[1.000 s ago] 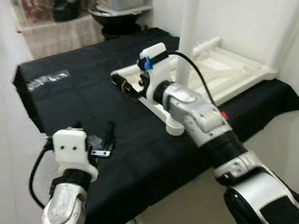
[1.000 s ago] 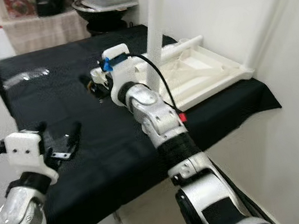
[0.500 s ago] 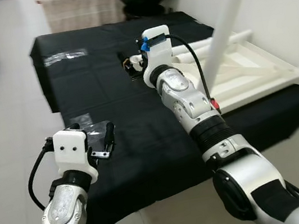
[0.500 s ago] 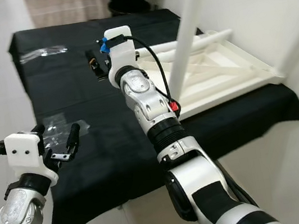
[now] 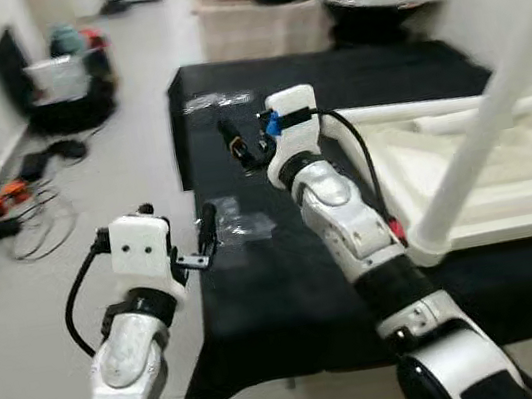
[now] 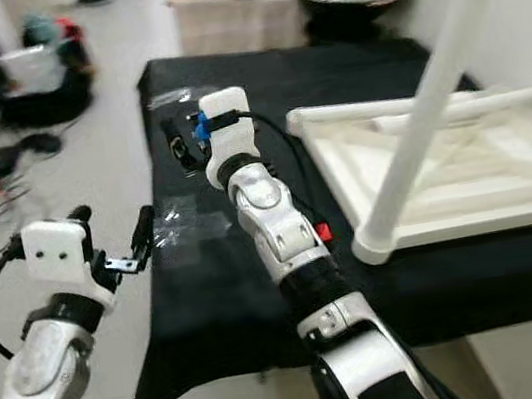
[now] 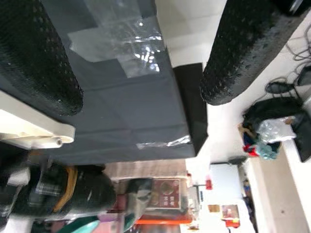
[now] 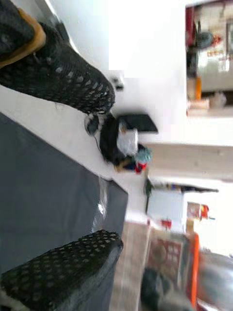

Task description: Building children table

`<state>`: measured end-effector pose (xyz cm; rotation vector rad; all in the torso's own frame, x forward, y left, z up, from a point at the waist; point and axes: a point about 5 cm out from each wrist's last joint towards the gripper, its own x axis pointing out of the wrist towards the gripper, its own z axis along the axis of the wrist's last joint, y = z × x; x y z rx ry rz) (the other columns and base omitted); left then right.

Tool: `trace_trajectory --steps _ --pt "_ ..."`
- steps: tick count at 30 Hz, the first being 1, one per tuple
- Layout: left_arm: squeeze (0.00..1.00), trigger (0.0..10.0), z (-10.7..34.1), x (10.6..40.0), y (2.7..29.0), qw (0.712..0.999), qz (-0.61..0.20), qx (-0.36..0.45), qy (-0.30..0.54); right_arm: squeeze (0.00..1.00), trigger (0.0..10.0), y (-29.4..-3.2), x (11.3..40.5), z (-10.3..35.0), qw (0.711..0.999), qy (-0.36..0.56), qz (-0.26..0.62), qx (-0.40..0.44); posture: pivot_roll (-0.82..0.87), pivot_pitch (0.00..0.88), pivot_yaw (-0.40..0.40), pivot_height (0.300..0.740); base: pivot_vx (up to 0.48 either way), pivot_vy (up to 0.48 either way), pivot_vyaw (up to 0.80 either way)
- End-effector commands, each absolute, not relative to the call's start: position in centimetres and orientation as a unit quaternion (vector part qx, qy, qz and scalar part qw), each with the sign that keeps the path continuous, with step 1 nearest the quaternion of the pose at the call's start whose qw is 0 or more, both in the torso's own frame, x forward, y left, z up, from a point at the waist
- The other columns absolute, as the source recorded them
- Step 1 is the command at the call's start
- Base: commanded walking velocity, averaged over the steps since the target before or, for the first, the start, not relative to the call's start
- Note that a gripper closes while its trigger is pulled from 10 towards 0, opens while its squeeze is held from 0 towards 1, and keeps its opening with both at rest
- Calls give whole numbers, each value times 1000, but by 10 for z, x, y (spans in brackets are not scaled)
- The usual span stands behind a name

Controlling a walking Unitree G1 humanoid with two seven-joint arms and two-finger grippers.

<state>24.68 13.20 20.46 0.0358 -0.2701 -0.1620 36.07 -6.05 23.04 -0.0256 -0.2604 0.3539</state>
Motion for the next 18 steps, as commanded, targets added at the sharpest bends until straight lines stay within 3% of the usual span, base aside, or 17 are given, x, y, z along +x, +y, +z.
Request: trace_trajectory --steps 1,13,18 --pt "0 10000 205 249 132 987 -82 23 -135 0 10000 -66 355 229 976 -132 174 -13 18 58 -108 740 341 0 0" --pt "0 10000 208 255 133 987 -79 30 -137 0 10000 -89 353 229 983 -140 115 -12 32 48 -99 740 349 0 0" --pt "0 10000 209 254 132 986 -85 35 -138 0 10000 -92 355 240 983 -152 102 -13 34 51 -100 740 0 0 0"
